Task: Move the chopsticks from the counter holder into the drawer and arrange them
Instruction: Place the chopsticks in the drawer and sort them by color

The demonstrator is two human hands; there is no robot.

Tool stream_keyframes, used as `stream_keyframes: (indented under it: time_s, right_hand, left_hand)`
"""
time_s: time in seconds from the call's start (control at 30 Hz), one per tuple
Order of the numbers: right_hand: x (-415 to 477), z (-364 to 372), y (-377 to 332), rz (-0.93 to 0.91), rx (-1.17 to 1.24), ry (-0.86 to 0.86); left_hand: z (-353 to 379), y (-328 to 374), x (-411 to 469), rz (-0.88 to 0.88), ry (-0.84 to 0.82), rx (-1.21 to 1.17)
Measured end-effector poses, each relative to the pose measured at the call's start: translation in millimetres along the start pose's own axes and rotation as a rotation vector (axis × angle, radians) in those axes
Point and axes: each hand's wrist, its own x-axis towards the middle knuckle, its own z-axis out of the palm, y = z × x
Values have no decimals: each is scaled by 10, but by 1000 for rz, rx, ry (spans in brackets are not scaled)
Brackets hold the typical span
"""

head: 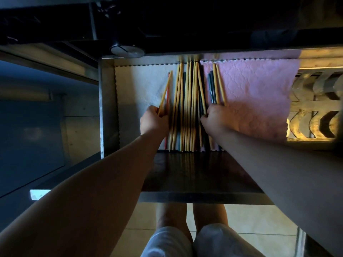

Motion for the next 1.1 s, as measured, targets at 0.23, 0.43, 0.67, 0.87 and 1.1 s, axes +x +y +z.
stream_keyframes:
  time_s: [0.23,0.43,0.67,0.87,1.1]
  right_hand:
    - [50,0,52,95,199,-61]
    - [-26,-1,95,258,591,-91]
    - [-35,-115,56,322,700,-62]
    - [-106,-111,-42,252,674,-75]
    - [-127,-46,-9,221,650,-56]
  left_hand:
    - [113,97,-47,72,-55,38]
    - [179,193,-49,3,-77,67]
    - [110,204,-111,-41,-64,8]
    - [143,226,-97,3,-96,17]
    - [142,278,-68,-66,-134,13]
